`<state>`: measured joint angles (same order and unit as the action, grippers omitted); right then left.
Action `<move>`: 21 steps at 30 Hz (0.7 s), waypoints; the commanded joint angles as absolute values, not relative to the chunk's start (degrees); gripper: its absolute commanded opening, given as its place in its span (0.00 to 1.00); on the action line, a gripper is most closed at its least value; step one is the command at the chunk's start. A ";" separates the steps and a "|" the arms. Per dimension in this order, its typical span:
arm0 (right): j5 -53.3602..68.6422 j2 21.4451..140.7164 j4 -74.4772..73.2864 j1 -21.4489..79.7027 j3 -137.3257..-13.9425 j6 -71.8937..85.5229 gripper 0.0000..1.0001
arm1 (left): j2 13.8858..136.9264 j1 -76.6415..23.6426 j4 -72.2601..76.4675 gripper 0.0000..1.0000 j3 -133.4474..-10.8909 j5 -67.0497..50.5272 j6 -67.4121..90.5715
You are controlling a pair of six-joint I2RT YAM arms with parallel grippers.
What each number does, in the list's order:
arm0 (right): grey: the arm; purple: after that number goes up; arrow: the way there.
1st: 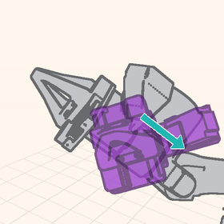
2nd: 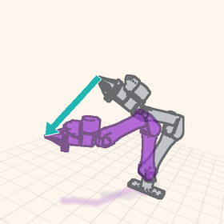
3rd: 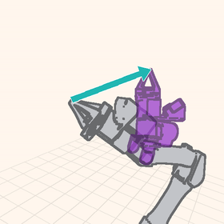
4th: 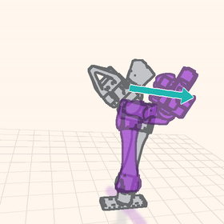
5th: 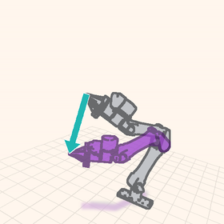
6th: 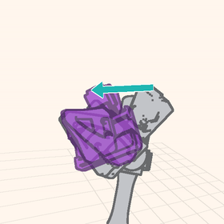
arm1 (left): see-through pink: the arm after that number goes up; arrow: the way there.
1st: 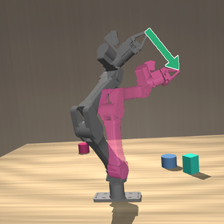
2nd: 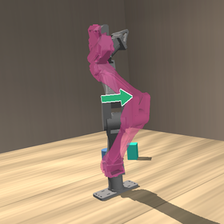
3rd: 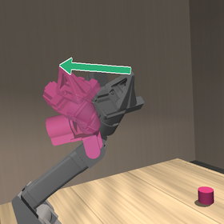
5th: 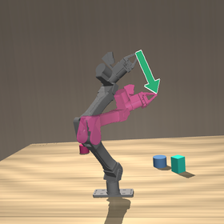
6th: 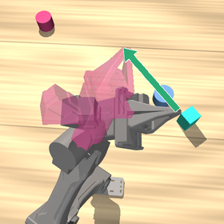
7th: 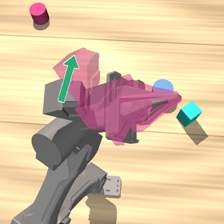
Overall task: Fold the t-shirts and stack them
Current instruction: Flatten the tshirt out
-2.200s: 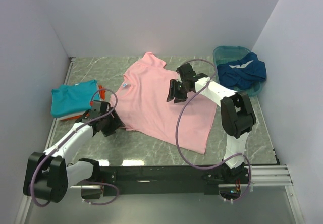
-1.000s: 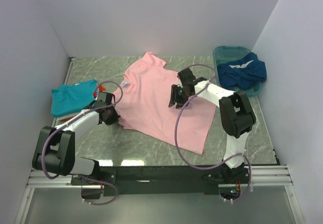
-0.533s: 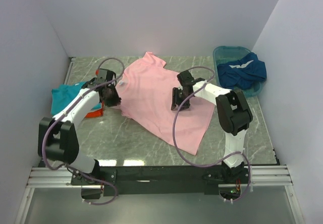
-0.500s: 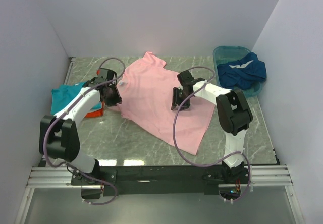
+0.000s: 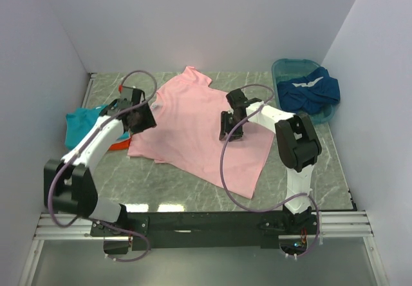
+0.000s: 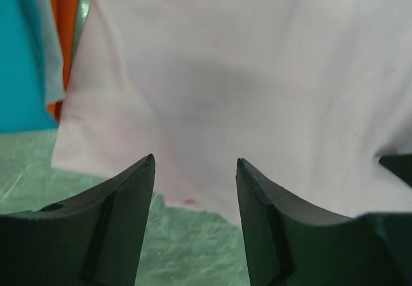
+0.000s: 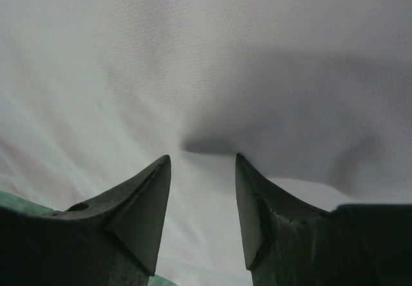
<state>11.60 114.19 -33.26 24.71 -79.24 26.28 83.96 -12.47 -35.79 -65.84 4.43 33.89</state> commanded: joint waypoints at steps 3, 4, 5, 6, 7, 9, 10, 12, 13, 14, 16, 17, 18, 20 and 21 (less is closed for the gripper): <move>8.26 115.58 -34.37 22.68 -79.81 25.58 0.52 | 74.20 -12.57 -35.07 0.61 -55.30 4.84 35.59; 8.17 115.58 -34.19 22.33 -79.54 25.66 0.52 | 73.66 -12.57 -35.16 0.62 -52.15 4.14 36.38; 8.09 115.66 -34.19 21.98 -79.28 25.75 0.52 | 73.22 -12.57 -35.24 0.63 -50.73 3.78 36.73; 8.09 115.66 -34.19 21.80 -79.10 25.75 0.52 | 72.43 -12.57 -35.33 0.63 -49.49 3.52 37.09; 8.09 115.66 -34.19 21.19 -78.93 25.75 0.52 | 71.99 -12.57 -35.33 0.64 -47.31 2.65 37.87; 8.00 115.23 -33.93 20.66 -78.31 25.75 0.52 | 70.32 -12.57 -34.81 0.66 -45.54 1.94 38.58; 7.82 115.14 -33.84 20.13 -78.05 25.75 0.52 | 69.88 -12.57 -34.54 0.66 -44.57 1.67 39.02; 7.82 114.70 -33.66 19.60 -77.61 25.75 0.52 | 69.61 -12.57 -34.10 0.70 -42.81 1.06 39.37; 7.91 114.70 -33.58 19.51 -77.43 25.75 0.52 | 69.96 -12.57 -34.10 0.71 -42.54 0.97 39.64; 8.00 114.52 -33.49 19.25 -77.43 25.75 0.52 | 70.40 -12.57 -34.19 0.72 -42.80 1.49 39.81; 8.00 114.26 -33.49 19.34 -77.26 25.75 0.52 | 72.33 -12.57 -34.02 0.74 -42.80 2.11 40.17; 8.09 114.26 -33.40 19.25 -77.26 25.75 0.52 | 72.94 -12.57 -32.97 0.74 -42.37 2.20 40.17; 8.17 114.17 -33.31 19.25 -77.08 25.84 0.52 | 74.08 -12.66 -32.00 0.75 -41.93 2.37 40.17; 8.35 114.17 -33.22 19.34 -76.99 25.84 0.52 | 75.05 -12.57 -29.46 0.75 -41.05 2.81 40.34; 8.35 113.91 -33.22 19.25 -76.91 25.84 0.52 | 76.02 -12.57 -28.83 0.75 -41.04 3.16 40.43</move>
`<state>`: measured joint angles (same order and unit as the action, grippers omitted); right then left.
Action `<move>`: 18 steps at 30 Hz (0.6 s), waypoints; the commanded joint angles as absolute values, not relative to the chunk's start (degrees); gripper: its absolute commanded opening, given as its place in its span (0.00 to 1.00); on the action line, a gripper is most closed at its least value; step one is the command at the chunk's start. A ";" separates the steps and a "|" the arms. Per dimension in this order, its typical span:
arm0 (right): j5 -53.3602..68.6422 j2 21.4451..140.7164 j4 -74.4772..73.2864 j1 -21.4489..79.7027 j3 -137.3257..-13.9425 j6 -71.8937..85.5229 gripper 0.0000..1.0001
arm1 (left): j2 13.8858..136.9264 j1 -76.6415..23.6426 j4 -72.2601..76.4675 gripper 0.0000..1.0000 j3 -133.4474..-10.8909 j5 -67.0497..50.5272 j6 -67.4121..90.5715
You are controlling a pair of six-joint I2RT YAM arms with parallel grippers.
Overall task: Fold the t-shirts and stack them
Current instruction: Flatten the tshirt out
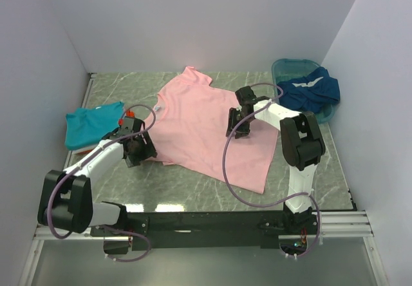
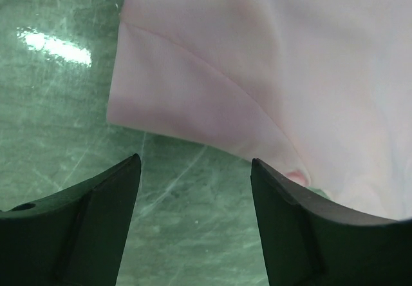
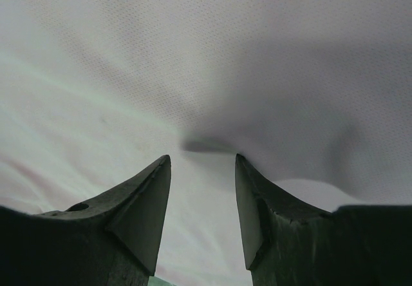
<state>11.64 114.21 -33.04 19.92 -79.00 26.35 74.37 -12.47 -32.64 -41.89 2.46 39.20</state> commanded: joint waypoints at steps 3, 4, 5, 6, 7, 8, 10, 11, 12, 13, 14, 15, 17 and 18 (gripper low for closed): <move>8.17 113.73 -33.22 19.25 -76.82 25.75 0.52 | 77.77 -12.57 -26.38 0.73 -41.48 3.78 40.08; 8.17 113.64 -33.14 19.25 -76.90 25.75 0.52 | 78.31 -12.57 -26.02 0.71 -42.09 4.39 39.73; 8.26 113.64 -33.31 19.16 -76.99 25.84 0.52 | 78.83 -12.57 -25.93 0.70 -42.45 4.74 39.47; 8.26 113.56 -33.31 19.25 -76.99 25.84 0.52 | 79.79 -12.57 -25.67 0.68 -42.80 5.09 39.20; 8.35 113.55 -33.22 19.25 -76.99 25.84 0.52 | 80.24 -12.57 -25.49 0.61 -43.15 5.88 38.50; 8.35 113.47 -33.22 19.25 -76.91 25.84 0.52 | 80.59 -12.57 -25.31 0.57 -43.76 6.32 38.15; 8.26 113.20 -33.13 19.25 -76.82 25.84 0.52 | 81.82 -12.57 -25.31 0.46 -45.08 7.11 37.10; 8.26 113.12 -33.13 19.25 -76.56 25.84 0.52 | 82.26 -12.57 -25.31 0.41 -45.52 7.82 36.65; 8.17 112.94 -33.13 19.25 -76.47 25.84 0.52 | 83.14 -12.57 -25.40 0.35 -45.96 8.00 36.30; 8.17 113.03 -33.05 19.25 -76.46 25.84 0.52 | 83.49 -12.57 -25.40 0.24 -46.66 8.09 35.69; 8.17 113.03 -33.05 19.16 -76.29 25.84 0.52 | 83.84 -12.57 -25.49 0.19 -47.19 8.17 35.42; 8.26 113.03 -33.05 19.25 -76.29 25.84 0.52 | 84.63 -12.57 -25.75 0.13 -47.63 8.35 35.16; 8.26 112.85 -33.13 19.16 -76.29 25.84 0.52 | 85.16 -12.57 -26.37 0.03 -49.13 8.44 34.54; 8.26 112.76 -33.05 19.16 -76.20 25.75 0.52 | 85.51 -12.66 -26.54 0.01 -49.57 8.52 34.37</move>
<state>11.62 113.65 -32.25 19.92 -78.19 26.35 84.99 -12.47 -27.22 -46.46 6.44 36.18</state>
